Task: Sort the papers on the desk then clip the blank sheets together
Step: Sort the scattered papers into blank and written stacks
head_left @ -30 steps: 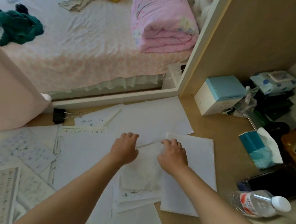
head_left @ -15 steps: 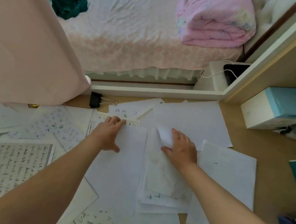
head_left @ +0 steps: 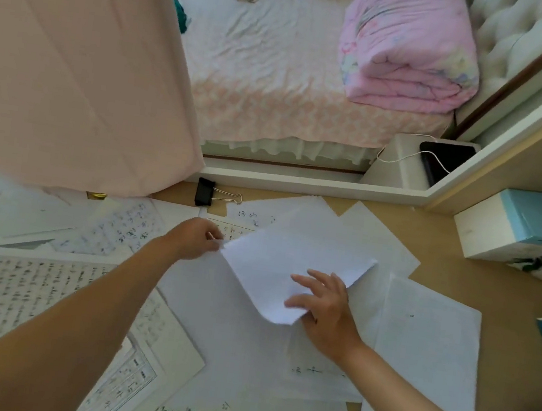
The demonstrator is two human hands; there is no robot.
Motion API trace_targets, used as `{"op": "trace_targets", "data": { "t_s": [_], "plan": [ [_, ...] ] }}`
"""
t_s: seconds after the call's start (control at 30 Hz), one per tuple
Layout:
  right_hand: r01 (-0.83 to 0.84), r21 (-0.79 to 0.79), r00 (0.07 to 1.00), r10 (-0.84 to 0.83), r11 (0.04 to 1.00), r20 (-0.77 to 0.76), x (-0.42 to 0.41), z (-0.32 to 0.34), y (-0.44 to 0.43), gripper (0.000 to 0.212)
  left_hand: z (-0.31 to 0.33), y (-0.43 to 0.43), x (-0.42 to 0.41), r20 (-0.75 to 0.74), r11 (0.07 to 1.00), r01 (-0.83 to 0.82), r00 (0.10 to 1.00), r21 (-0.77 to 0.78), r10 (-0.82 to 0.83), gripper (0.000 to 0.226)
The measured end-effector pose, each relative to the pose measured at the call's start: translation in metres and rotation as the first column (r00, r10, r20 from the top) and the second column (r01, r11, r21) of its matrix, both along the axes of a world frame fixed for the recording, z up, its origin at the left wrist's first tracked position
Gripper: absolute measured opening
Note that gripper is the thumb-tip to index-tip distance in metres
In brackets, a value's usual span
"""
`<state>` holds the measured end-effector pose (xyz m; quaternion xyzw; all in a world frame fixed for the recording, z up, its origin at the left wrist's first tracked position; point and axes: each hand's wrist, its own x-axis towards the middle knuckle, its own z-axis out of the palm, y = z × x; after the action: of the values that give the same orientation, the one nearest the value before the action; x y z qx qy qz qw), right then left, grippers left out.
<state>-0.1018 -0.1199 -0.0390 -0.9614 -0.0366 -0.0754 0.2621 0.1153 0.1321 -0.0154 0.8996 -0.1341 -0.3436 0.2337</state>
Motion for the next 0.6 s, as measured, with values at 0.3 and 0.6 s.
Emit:
{"op": "trace_targets", "data": {
  "t_s": [0.3, 0.6],
  "plan": [
    [-0.327, -0.115, 0.92, 0.289, 0.938, -0.264, -0.007, -0.005, 0.035, 0.049, -0.002, 0.017, -0.023, -0.15, 0.991, -0.106, 0.984, -0.081, 0.093, 0.035],
    [0.396, 0.151, 0.859, -0.308, 0.906, -0.408, -0.001, 0.016, 0.024, 0.067, -0.009, 0.035, -0.05, 0.001, 0.999, -0.024, 1.0, 0.026, 0.024, 0.014]
  ]
}}
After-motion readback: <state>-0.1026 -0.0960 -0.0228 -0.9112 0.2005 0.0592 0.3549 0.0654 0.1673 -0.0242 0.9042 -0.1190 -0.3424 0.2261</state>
